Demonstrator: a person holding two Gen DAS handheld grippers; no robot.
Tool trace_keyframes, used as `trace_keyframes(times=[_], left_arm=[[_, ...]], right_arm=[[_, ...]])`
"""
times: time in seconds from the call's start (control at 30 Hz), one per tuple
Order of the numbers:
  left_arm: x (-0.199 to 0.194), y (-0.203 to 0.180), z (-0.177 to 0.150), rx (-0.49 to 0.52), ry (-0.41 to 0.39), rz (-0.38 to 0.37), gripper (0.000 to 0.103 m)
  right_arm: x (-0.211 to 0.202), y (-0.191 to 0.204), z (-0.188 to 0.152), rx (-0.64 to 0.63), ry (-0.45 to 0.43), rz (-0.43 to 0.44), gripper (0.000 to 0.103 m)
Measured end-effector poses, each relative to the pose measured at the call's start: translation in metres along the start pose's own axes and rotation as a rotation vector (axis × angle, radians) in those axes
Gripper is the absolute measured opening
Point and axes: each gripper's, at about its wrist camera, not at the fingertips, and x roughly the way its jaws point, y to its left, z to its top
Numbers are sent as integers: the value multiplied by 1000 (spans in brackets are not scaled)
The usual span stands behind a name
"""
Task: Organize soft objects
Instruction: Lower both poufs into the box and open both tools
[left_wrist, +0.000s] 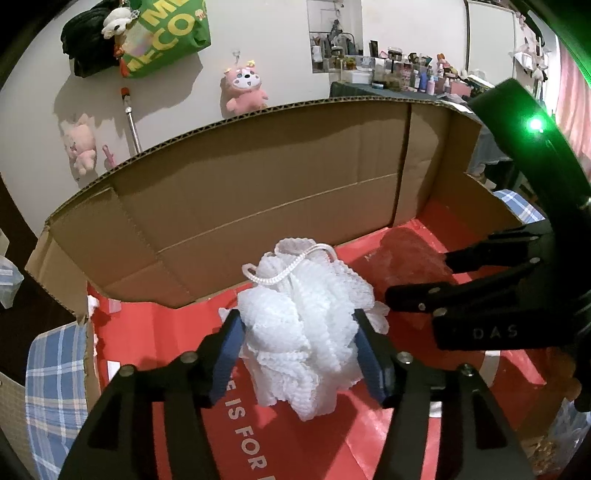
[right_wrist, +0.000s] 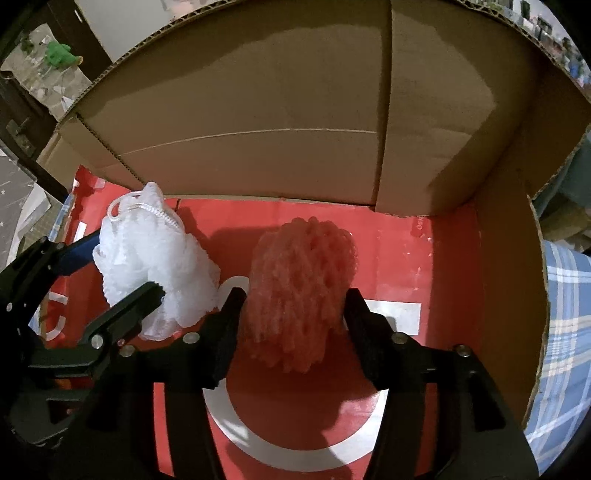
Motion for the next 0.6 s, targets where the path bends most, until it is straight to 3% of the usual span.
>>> trace_keyframes(times=[0.13, 0.33, 0.6], left_arm=[[0, 2, -2, -6, -1, 9, 68], [-1, 4, -4, -13, -1, 30, 77], [-17, 9, -7, -49, -29, 66, 91]], right_arm=[[-2, -5, 1, 8, 4, -3, 54], [-9, -8, 1, 10, -4, -23, 64], [-43, 4, -9, 15, -55, -37, 65]])
